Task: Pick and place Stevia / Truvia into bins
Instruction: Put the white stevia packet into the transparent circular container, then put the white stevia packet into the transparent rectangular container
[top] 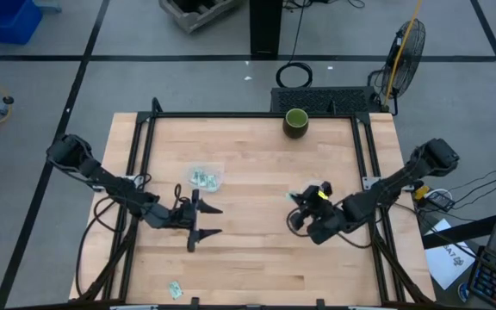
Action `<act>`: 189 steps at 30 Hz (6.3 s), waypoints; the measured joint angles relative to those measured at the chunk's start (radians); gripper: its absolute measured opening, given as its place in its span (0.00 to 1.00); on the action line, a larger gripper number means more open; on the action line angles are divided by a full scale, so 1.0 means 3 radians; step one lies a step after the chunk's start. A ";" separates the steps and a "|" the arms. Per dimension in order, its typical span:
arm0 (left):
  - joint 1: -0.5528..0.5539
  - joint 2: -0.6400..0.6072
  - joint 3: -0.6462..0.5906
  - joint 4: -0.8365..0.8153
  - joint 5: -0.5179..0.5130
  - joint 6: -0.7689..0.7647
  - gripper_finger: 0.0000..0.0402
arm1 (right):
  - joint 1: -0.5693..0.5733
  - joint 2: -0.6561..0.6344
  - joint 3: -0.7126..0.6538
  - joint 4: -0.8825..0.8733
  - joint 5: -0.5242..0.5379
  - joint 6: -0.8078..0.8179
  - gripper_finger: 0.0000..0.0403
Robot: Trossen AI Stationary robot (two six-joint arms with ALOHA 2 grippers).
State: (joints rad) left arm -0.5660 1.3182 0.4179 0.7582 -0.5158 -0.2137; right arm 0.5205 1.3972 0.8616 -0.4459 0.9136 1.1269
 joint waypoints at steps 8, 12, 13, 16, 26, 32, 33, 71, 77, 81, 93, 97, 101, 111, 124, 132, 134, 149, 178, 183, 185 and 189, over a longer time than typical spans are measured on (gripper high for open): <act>-0.0001 0.0000 0.0000 -0.0048 0.0003 -0.0006 0.70 | 0.0089 -0.0001 -0.0001 -0.1235 -0.0366 0.1227 0.00; -0.0001 0.0000 -0.0001 -0.0078 0.0005 -0.0006 0.69 | 0.0074 -0.0001 -0.0001 -0.1600 -0.0644 0.1617 0.00; -0.0001 0.0000 -0.0001 -0.0078 0.0005 -0.0006 0.68 | 0.0055 0.0000 0.0000 -0.1632 -0.0713 0.1658 0.01; -0.0001 0.0000 -0.0001 -0.0078 0.0004 -0.0008 0.68 | 0.0025 0.0000 0.0000 -0.1659 -0.0894 0.1650 0.02; -0.0001 0.0000 -0.0003 -0.0117 0.0000 -0.0022 0.68 | 0.0009 -0.0001 -0.0022 -0.1707 -0.0959 0.1491 0.22; -0.0005 -0.0032 -0.0004 -0.0411 0.0203 -0.0241 0.69 | 0.0035 0.0001 -0.0086 -0.1537 -0.0694 0.1447 0.43; -0.0020 -0.0068 -0.0004 -0.0531 0.0322 -0.0288 0.69 | 0.0039 0.0001 -0.0086 -0.1419 -0.0615 0.1339 0.45; -0.1622 0.0512 0.0075 -0.1315 0.1311 -0.4476 0.68 | -0.0080 -0.0205 -0.0086 0.1422 -0.0182 -0.2160 0.55; -0.1712 0.0940 0.0586 -0.2055 0.1472 -0.4479 0.68 | -0.0080 -0.0206 -0.0089 0.1434 -0.0181 -0.2215 0.56; -0.1720 0.1124 0.0936 -0.2612 0.1434 -0.4283 0.68 | -0.0102 -0.0205 -0.0188 0.1616 -0.0183 -0.2263 0.55; -0.1715 0.1298 0.1254 -0.3427 0.1038 -0.3570 0.68 | -0.0122 -0.0205 -0.0440 0.2139 -0.0184 -0.2264 0.54; -0.1707 0.1306 0.1247 -0.3514 0.0931 -0.3199 0.66 | -0.0122 -0.0205 -0.0448 0.2217 -0.0184 -0.2315 0.54; -0.1731 0.1307 0.1240 -0.3565 0.0950 -0.2803 0.58 | -0.0122 -0.0205 -0.0449 0.2224 -0.0184 -0.2331 0.54; -0.1824 0.1324 0.1378 -0.3643 0.1006 -0.2496 0.36 | -0.0122 -0.0205 -0.0448 0.2224 -0.0183 -0.2295 0.53; -0.1826 0.1338 0.1934 -0.4685 0.0794 -0.2696 0.32 | -0.0123 -0.0205 -0.0448 0.2271 -0.0177 -0.2212 0.53; -0.1895 0.1436 0.1953 -0.4027 0.0968 -0.2553 0.26 | -0.0123 -0.0205 -0.0448 0.2270 -0.0177 -0.2200 0.53; -0.1903 0.1499 0.1954 -0.3927 0.0981 -0.2551 0.24 | -0.0123 -0.0205 -0.0448 0.2270 -0.0178 -0.2200 0.53; -0.2005 0.1951 0.1987 -0.3697 0.0800 -0.2615 0.25 | -0.0123 -0.0205 -0.0448 0.2269 -0.0180 -0.2165 0.53; -0.0885 0.1902 0.1933 -0.4897 0.0179 -0.2994 0.53 | -0.0120 -0.0205 -0.0448 0.2269 -0.0357 -0.2161 0.53; -0.0775 0.1900 0.1933 -0.4864 0.0225 -0.2917 0.53 | -0.0120 -0.0205 -0.0448 0.2269 -0.0357 -0.2138 0.53; -0.0743 0.1900 0.1933 -0.4847 0.0230 -0.2814 0.49 | -0.0118 -0.0205 -0.0448 0.2269 -0.0357 -0.2138 0.53; -0.0671 0.1900 0.1933 -0.4845 0.0227 -0.2704 0.36 | -0.0118 -0.0205 -0.0448 0.2269 -0.0357 -0.2138 0.53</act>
State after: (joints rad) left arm -0.7672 1.8881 0.9977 -0.6952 -0.4477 -1.0248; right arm 0.4850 1.3357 0.7273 0.2348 0.8066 0.4854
